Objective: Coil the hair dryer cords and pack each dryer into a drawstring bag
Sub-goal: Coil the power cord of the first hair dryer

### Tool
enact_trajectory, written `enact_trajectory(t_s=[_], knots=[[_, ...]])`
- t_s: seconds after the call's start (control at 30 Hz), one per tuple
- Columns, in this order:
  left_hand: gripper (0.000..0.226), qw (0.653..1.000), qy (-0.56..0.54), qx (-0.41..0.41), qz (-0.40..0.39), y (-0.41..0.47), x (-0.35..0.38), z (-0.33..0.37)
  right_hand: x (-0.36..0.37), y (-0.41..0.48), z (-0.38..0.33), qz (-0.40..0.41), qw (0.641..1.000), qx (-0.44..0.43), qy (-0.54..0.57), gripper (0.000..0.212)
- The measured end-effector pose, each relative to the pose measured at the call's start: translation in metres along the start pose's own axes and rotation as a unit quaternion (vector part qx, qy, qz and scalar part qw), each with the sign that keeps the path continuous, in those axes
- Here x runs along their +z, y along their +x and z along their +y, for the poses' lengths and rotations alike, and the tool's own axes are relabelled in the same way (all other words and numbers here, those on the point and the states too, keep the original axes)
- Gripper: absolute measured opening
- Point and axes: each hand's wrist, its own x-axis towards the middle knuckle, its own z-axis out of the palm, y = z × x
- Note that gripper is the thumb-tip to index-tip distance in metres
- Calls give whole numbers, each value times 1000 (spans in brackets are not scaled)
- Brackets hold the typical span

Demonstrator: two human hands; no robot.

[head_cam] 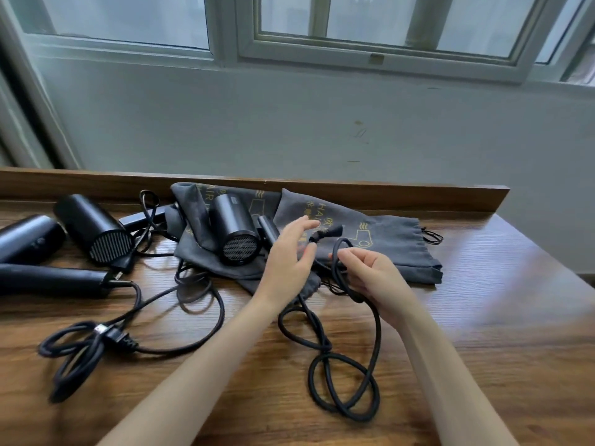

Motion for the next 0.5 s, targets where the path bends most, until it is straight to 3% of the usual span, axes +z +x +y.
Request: enact_trajectory(t_s=[0.07,0.17,0.37,0.43,0.5], knots=[[23,998,-52,-16,14,-20,-5,2,5,2,2,27,1000,-2,-15,23],[12,977,-175,-118,-44,-46,-6,5,15,4,4,33,999,-1,-6,20],[15,968,-197,-141,-68,-49,-2,4,27,4,9,33,999,-12,-7,28],[13,966,-204,-143,-72,-51,-4,0,27,5,12,100,994,-40,-25,26],[12,963,-218,-143,-70,-53,-5,-5,23,6,15,217,964,-113,-107,15]])
